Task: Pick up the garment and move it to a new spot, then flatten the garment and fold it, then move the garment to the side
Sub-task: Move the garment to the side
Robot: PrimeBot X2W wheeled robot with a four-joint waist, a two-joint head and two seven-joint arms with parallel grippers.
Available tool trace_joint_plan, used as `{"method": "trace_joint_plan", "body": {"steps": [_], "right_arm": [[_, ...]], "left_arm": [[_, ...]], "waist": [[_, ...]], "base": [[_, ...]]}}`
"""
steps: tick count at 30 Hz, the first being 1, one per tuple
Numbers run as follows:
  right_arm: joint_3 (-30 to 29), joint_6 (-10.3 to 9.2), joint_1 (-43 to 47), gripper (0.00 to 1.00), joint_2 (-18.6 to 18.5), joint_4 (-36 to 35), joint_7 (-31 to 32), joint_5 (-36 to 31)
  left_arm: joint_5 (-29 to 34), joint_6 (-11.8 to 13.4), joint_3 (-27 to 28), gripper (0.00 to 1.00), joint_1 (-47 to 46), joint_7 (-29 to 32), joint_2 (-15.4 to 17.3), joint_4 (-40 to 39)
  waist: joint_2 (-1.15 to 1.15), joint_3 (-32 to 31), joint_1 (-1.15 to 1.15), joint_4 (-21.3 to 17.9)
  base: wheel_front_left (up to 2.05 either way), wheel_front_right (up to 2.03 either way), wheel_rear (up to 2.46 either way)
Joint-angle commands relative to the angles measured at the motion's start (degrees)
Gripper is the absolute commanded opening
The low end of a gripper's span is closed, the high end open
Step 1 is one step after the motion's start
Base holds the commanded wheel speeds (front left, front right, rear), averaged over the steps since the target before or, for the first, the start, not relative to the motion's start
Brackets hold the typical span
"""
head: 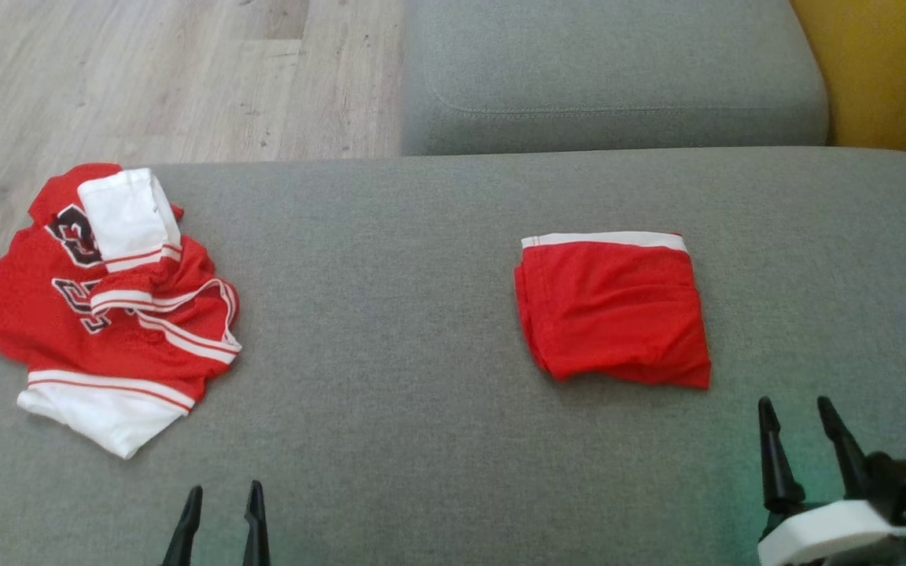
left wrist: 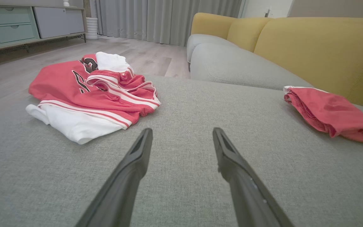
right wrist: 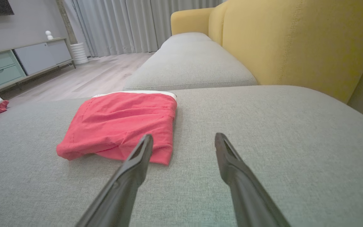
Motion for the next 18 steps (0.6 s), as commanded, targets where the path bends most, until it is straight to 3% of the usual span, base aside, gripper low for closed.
{"method": "trace_joint_plan", "body": {"steps": [1, 7, 10, 18], "right_arm": [[0.9, -0.04, -0.9, 1.0, -0.2, -1.7, -0.8, -0.3], [1.9, -0.04, -1.4, 1.0, 0.5, -0.8, -0.8, -0.4], [2.8, -0.04, -3.3, 1.0, 0.5, -0.5, 0.5, 2.5], [2.5, -0.04, -16.7, 1.0, -2.3, -1.4, 21.3, 15.5]], "left_arm": [[0.4, -0.1, 2.4, 1.0, -2.1, -0.3, -0.2, -1.7], [0.8, -0.5, 2.9, 1.0, -2.7, -0.3, -0.2, -1.7], [0.8, -0.5, 2.9, 1.0, -3.0, -0.3, -0.2, -1.9], [0.9, -1.2, 1.5, 1.0, -5.5, -0.3, -0.2, -2.4]], "waist": [[0.0, 0.1, 0.0, -0.2], [0.0, 0.6, 0.0, -0.8], [0.0, 1.1, 0.0, -0.7], [0.0, 6.1, 0.0, 0.6]], "base": [[0.0, 0.0, 0.0], [0.0, 0.0, 0.0], [0.0, 0.0, 0.0], [0.0, 0.0, 0.0]]}}
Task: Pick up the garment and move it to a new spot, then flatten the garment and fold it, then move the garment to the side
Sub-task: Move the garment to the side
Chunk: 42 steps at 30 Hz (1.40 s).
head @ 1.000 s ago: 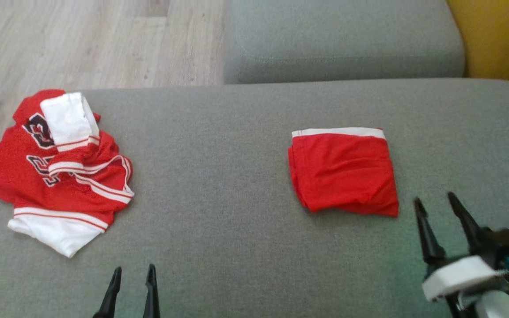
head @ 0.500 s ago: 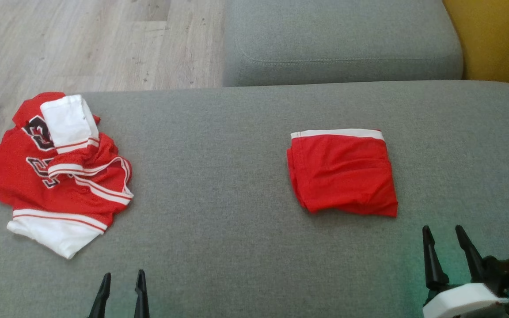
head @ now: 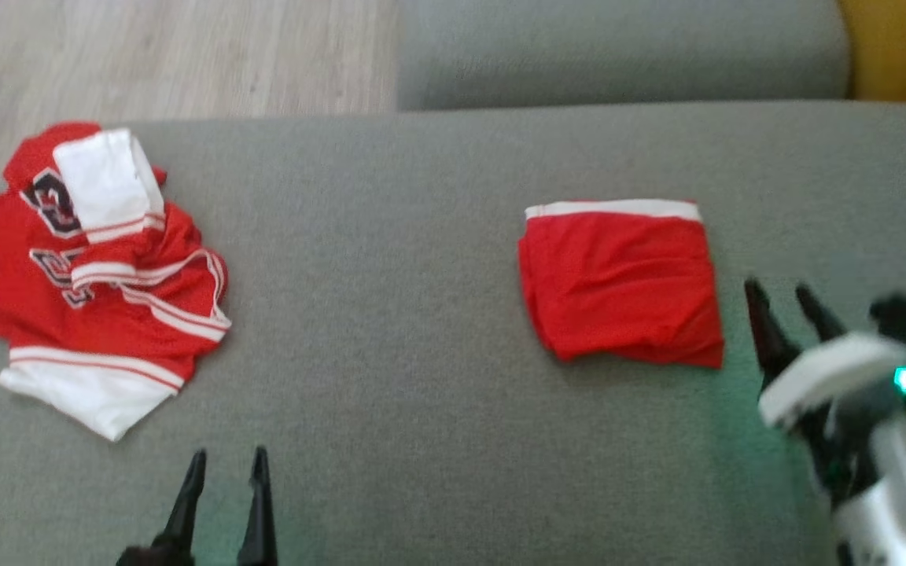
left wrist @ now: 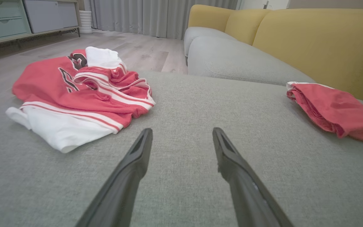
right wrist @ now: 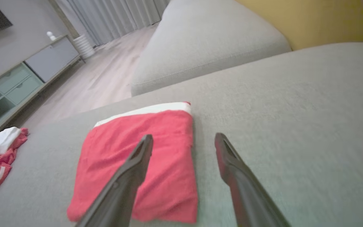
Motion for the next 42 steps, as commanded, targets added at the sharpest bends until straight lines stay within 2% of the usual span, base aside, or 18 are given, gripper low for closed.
{"method": "trace_joint_plan", "body": {"steps": [1, 6, 11, 13, 14, 15, 20, 27, 28, 33, 36, 41, 42], "right_arm": [[0.7, -0.04, -4.1, 1.0, -1.4, -0.8, 2.9, 0.7], [-3.2, -0.04, -11.7, 1.0, -0.9, 6.7, 13.1, 1.6], [-6.4, -0.04, -16.6, 1.0, 1.1, 15.4, 17.6, -1.2], [-7.2, -0.04, -17.9, 1.0, 2.5, 17.9, 19.5, 0.9], [-7.6, -0.04, -18.3, 0.62, 2.7, 18.7, 19.5, 1.4], [-7.9, -0.04, -18.8, 0.0, 2.6, 19.3, 19.0, 1.2], [-9.6, -0.04, -22.6, 0.0, 0.7, 20.2, 16.9, -1.8], [-12.2, -0.04, -30.7, 0.0, -9.6, 19.7, 16.9, -13.2], [-12.2, -0.04, -30.7, 0.0, -9.6, 19.7, 16.9, -13.2], [-15.2, -0.04, -35.2, 0.0, -15.8, 20.6, 17.2, -23.1], [-17.7, -0.04, -37.0, 0.0, -17.6, 21.2, 18.3, -29.0], [-21.5, -0.04, -37.8, 0.0, -18.4, 19.4, 19.3, -36.9], [-22.2, -0.04, -37.5, 0.42, -18.2, 18.6, 18.9, -38.4]], "left_arm": [[0.4, -0.2, 0.9, 1.0, -3.4, -0.3, -0.2, -2.0], [-0.3, -0.3, -1.1, 1.0, -6.0, -0.3, -0.2, -1.2], [-1.0, 0.0, -2.6, 1.0, -7.2, -0.3, -0.2, -0.5], [-1.2, 0.3, -3.0, 1.0, -7.4, -0.3, -0.2, -0.3], [-1.3, 0.4, -3.2, 1.0, -7.6, -0.3, -0.2, -0.3], [-1.4, 0.6, -3.3, 1.0, -7.6, -0.3, -0.2, -0.4], [-1.4, 0.7, -3.8, 1.0, -8.4, -0.3, -0.2, -1.0], [1.3, -0.8, -4.4, 1.0, -12.6, -0.3, 0.3, -2.1], [1.3, -0.8, -4.4, 1.0, -12.6, -0.3, 0.3, -2.1], [2.5, -1.7, -5.0, 1.0, -15.4, -0.3, 1.7, -2.1], [2.8, -1.9, -5.1, 1.0, -16.0, -0.3, 1.9, -2.3], [3.0, -2.1, -4.7, 1.0, -15.6, -0.3, 2.1, -2.3], [3.0, -2.1, -4.5, 1.0, -15.4, -0.3, 2.1, -2.2]], "waist": [[0.0, 2.4, -0.01, 1.4], [0.0, 5.6, -0.01, 4.3], [0.0, 7.2, -0.01, 6.2], [0.0, 7.5, -0.01, 6.6], [0.0, 7.6, -0.01, 6.6], [0.0, 7.8, -0.01, 6.5], [0.0, 10.1, -0.01, 3.5], [0.0, 17.3, -0.01, -1.8], [0.0, 17.3, -0.01, -1.8], [0.0, 21.2, -0.01, -3.3], [0.0, 22.5, -0.01, -3.5], [0.0, 22.7, -0.01, -3.6], [0.0, 22.4, -0.01, -3.7]], "base": [[0.0, 0.0, 0.0], [0.0, 0.0, 0.0], [0.0, 0.0, 0.0], [0.0, 0.0, 0.0], [0.0, 0.0, 0.0], [0.0, 0.0, 0.0], [0.0, 0.0, 0.0], [0.0, 0.0, 0.0], [0.0, 0.0, 0.0], [0.0, 0.0, 0.0], [0.0, 0.0, 0.0], [0.0, 0.0, 0.0], [0.0, 0.0, 0.0]]}}
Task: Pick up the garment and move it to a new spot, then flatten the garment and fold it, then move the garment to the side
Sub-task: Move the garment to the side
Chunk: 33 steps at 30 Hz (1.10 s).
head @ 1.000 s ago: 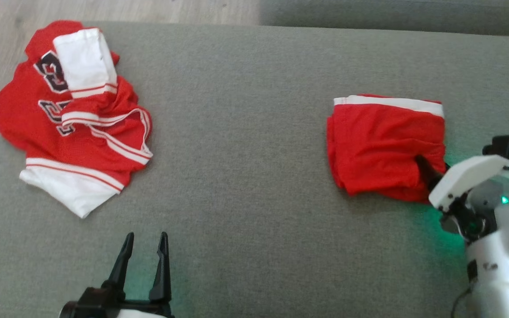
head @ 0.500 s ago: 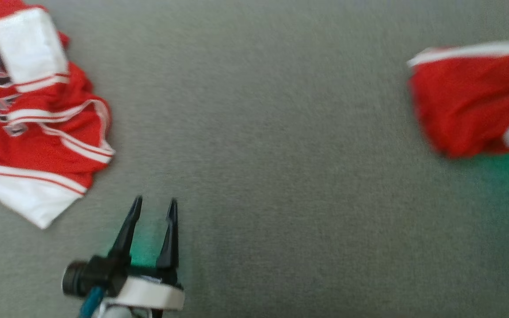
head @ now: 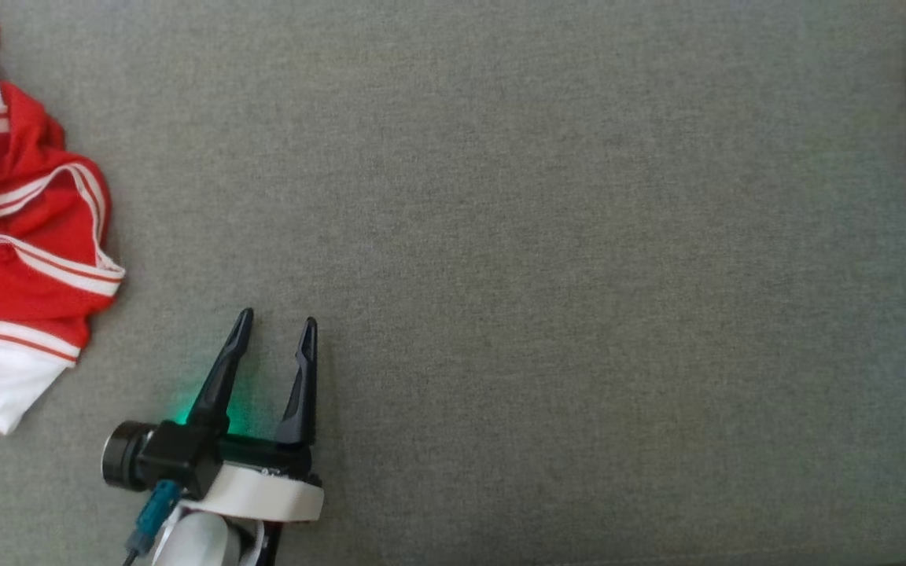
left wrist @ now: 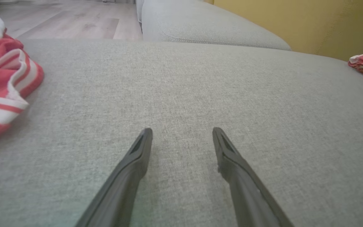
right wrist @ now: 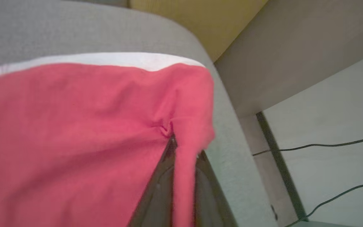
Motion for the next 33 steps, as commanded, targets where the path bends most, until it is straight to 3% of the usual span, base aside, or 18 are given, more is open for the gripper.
{"method": "trace_joint_plan", "body": {"steps": [1, 5, 8, 15, 20, 23, 28, 33], "right_arm": [[-0.2, -0.05, -1.2, 1.0, -1.5, -3.7, -1.1, -2.2], [0.0, -0.05, 0.4, 1.0, 0.4, -7.2, -5.6, -6.3], [1.3, -0.05, 1.9, 1.0, 2.4, -9.7, -11.6, -5.9], [8.2, -0.05, 10.9, 1.0, 8.5, -16.6, -23.0, 2.2], [15.1, -0.05, 24.6, 1.0, 12.3, -26.0, -27.4, 9.8], [17.5, -0.05, 31.6, 1.0, 13.7, -29.5, -30.6, 10.5], [18.6, -0.05, 41.7, 1.0, 18.4, -31.3, -36.6, 10.7], [19.8, -0.05, 46.8, 1.0, 20.6, -29.7, -39.7, 10.3]], "left_arm": [[0.4, -0.1, 2.1, 1.0, 0.2, -0.3, 0.8, -1.5], [0.1, 0.1, 2.8, 1.0, 0.9, -0.3, 0.5, -1.4], [-0.4, 0.3, 3.2, 1.0, 1.3, -0.3, 0.0, -1.4], [-2.2, 1.3, 4.2, 1.0, 4.1, -0.3, -1.0, -0.3], [-3.3, 2.3, 5.4, 1.0, 7.9, -0.3, -1.3, -0.2], [-3.5, 2.7, 6.1, 1.0, 9.3, -0.3, -1.4, -0.5], [-3.1, 3.0, 6.7, 1.0, 10.6, -0.3, -1.4, -0.4], [-2.5, 2.9, 7.2, 1.0, 10.8, -0.3, -1.5, 0.8]], "waist": [[0.0, -0.8, -0.02, -0.1], [0.0, -3.0, -0.02, -0.6], [0.0, -5.5, -0.02, -0.8], [0.0, -14.0, -0.02, -0.1], [0.0, -20.0, -0.02, 0.8], [0.0, -22.1, -0.02, 1.2], [0.0, -24.2, -0.02, 1.9], [0.0, -25.1, -0.02, 2.1]], "base": [[0.0, 0.0, 0.0], [0.0, 0.0, 0.0], [0.0, 0.0, 0.0], [0.0, 0.0, 0.0], [0.0, 0.0, 0.0], [0.0, 0.0, 0.0], [0.0, 0.0, 0.0], [0.0, 0.0, 0.0]]}}
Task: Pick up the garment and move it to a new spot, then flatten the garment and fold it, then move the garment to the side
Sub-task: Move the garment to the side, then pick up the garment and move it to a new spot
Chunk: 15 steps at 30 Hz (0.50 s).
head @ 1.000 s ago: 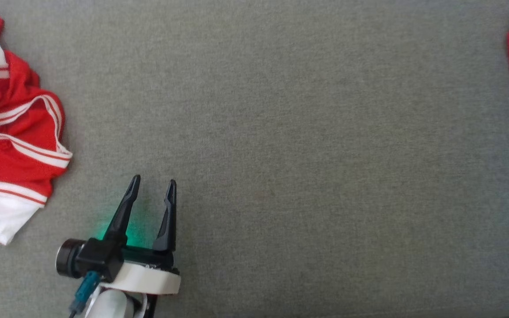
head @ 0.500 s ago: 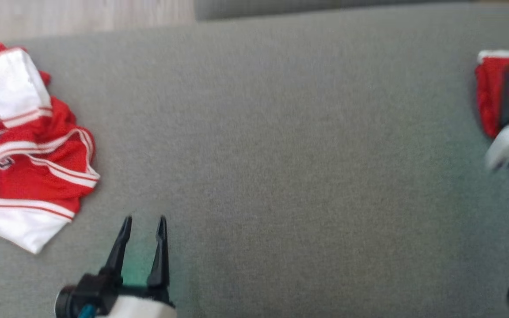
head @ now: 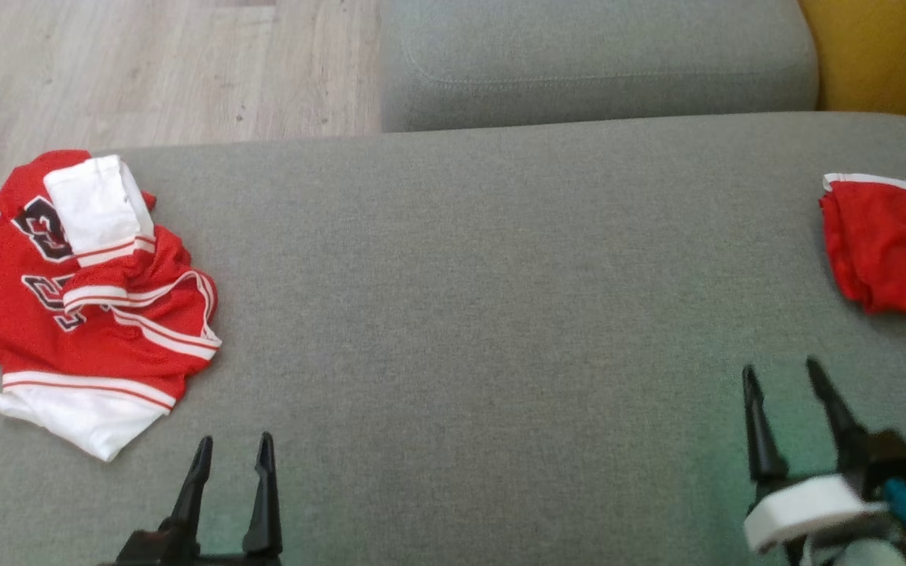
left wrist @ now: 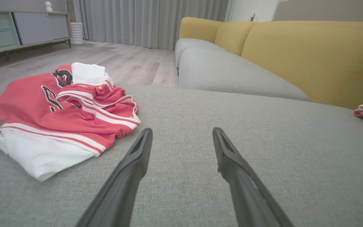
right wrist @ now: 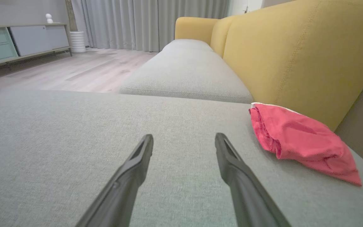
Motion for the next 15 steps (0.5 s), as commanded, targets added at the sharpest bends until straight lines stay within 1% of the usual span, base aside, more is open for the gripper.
{"method": "trace_joint_plan", "body": {"steps": [1, 5, 8, 12, 15], "right_arm": [[1.4, -0.05, -1.5, 1.0, -0.1, -1.5, -1.0, 0.3], [3.2, -0.05, 0.4, 1.0, 0.5, 0.8, -1.9, 0.0], [4.3, -0.05, 0.8, 1.0, 0.6, 2.2, -2.1, 1.7], [5.8, -0.05, 0.9, 1.0, 0.6, 1.6, -2.2, 3.3], [6.1, -0.05, 1.4, 1.0, 0.6, 0.8, -2.2, 3.6]], "left_arm": [[0.6, 0.5, 2.1, 1.0, -1.4, -0.3, -0.1, -1.1], [0.8, 0.5, 2.8, 1.0, -1.4, -0.3, -0.1, 0.5], [0.8, 0.3, 2.9, 1.0, -1.6, -0.3, -0.1, 1.4], [0.8, 0.1, 2.9, 1.0, -1.9, -0.3, -0.1, 1.9], [0.8, -0.1, 2.7, 1.0, -2.4, -0.3, -0.1, 2.1]], "waist": [[0.0, -0.2, 0.01, 0.0], [0.0, -0.6, 0.01, -0.2], [0.0, -0.7, 0.01, -0.2], [0.0, -0.9, 0.01, 0.1], [0.0, -1.0, 0.01, 1.6]], "base": [[0.0, 0.0, 0.0], [0.0, 0.0, 0.0], [0.0, 0.0, 0.0], [0.0, 0.0, 0.0], [0.0, 0.0, 0.0]]}}
